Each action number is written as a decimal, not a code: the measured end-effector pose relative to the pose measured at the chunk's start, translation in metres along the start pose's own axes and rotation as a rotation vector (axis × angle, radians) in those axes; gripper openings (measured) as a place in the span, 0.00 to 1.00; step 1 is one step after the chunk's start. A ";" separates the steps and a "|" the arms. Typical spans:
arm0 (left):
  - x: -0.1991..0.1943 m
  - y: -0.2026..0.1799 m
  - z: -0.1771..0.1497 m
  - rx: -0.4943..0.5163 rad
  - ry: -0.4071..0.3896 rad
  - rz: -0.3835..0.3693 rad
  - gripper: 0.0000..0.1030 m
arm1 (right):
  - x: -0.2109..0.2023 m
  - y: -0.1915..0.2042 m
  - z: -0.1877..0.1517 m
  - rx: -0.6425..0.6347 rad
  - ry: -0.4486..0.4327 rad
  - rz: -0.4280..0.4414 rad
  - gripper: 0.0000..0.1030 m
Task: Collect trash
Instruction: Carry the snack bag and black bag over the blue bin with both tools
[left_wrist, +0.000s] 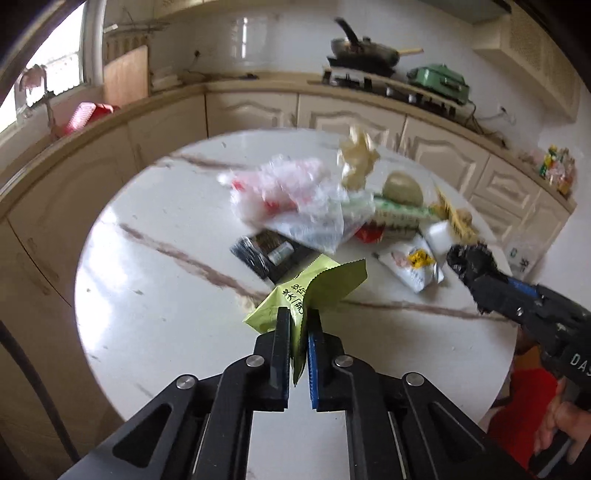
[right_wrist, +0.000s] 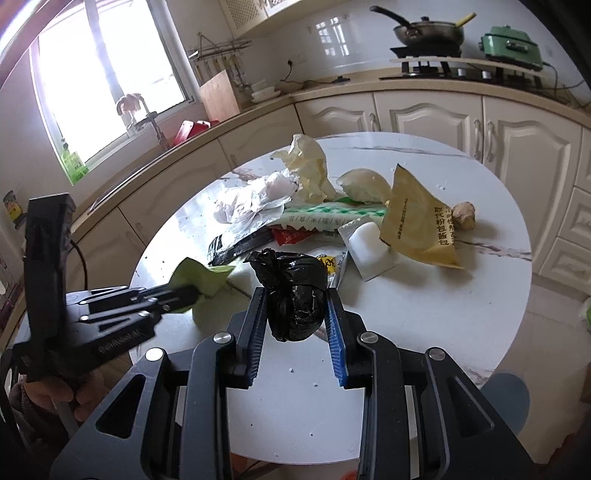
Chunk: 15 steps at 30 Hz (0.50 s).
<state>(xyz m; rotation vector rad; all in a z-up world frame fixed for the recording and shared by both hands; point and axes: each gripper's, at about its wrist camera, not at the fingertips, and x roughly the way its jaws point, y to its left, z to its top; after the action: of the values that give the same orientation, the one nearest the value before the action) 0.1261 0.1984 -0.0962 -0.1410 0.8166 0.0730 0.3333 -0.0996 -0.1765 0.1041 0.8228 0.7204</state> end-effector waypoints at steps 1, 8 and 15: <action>-0.005 -0.001 0.001 -0.007 -0.011 -0.007 0.03 | -0.003 -0.001 0.000 0.000 -0.008 0.003 0.28; -0.045 -0.036 0.007 0.043 -0.082 -0.062 0.03 | -0.035 -0.011 -0.005 0.018 -0.064 0.020 0.28; -0.053 -0.144 0.015 0.213 -0.096 -0.182 0.03 | -0.113 -0.072 -0.026 0.107 -0.171 -0.081 0.28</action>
<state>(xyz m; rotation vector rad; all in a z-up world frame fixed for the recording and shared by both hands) 0.1179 0.0581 -0.0330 -0.0100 0.7074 -0.1768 0.3020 -0.2292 -0.1486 0.2245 0.6975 0.5824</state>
